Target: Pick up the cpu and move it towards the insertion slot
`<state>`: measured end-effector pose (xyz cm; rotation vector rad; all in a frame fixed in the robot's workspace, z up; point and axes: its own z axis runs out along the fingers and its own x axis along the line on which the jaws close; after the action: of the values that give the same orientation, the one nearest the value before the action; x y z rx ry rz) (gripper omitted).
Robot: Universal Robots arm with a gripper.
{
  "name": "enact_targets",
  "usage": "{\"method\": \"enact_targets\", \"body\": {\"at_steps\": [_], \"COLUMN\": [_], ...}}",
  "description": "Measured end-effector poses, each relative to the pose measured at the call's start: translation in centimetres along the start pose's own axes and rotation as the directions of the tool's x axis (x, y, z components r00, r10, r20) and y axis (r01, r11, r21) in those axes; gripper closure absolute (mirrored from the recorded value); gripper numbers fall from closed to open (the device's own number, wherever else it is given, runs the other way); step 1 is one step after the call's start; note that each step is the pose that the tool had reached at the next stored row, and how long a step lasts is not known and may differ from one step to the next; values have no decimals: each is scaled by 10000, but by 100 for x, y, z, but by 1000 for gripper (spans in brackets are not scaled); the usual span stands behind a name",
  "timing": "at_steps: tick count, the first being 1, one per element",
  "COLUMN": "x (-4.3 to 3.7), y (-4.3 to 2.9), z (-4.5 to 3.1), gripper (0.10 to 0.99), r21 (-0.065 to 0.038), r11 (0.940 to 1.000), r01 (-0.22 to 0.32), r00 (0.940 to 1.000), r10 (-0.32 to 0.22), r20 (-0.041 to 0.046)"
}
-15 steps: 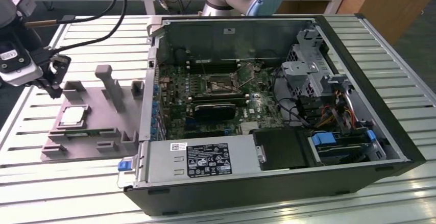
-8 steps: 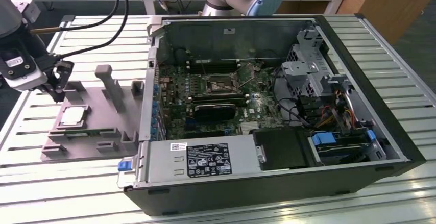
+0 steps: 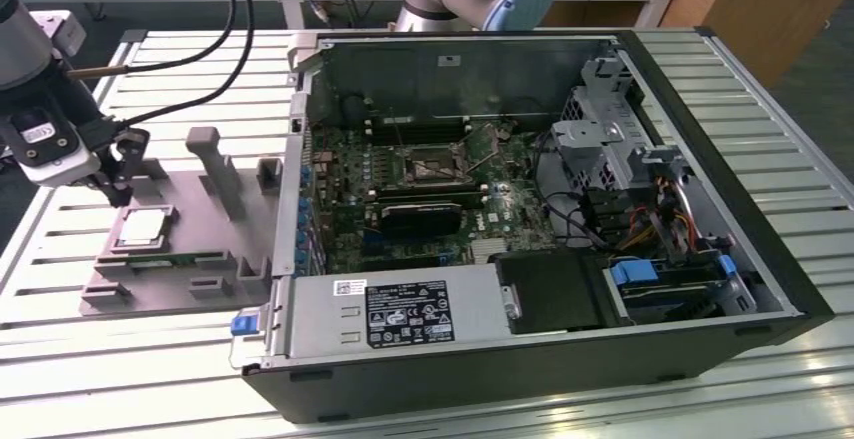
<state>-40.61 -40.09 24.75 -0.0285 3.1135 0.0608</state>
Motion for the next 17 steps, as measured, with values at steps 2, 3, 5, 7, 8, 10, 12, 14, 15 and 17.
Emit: {"method": "enact_targets", "body": {"at_steps": [2, 3, 5, 7, 8, 10, 12, 14, 15, 17], "x": [6, 9, 13, 15, 16, 17, 20, 25, 28, 33], "y": [-1, -2, -3, -3, -3, -3, -3, -3, -3, -3], "z": [31, 46, 76, 103, 117, 137, 157, 181, 194, 228], "gripper": [984, 984, 984, 984, 984, 984, 984, 984, 984, 984], "r21": [0, 0, 1, 1, 1, 1, 3, 4, 5, 5], "r11": [10000, 10000, 10000, 10000, 10000, 10000, 9999, 9999, 9999, 9998], "r01": [-3, -5, -7, -14, -19, -48, -101, -142, -159, -191], "r00": [10000, 10000, 10000, 10000, 10000, 10000, 9999, 9999, 9999, 9998], "r10": [3, 5, 7, 14, 19, 48, 101, 142, 159, 191], "r20": [1, 1, 0, 1, 1, 2, 4, 6, 6, 8]}}
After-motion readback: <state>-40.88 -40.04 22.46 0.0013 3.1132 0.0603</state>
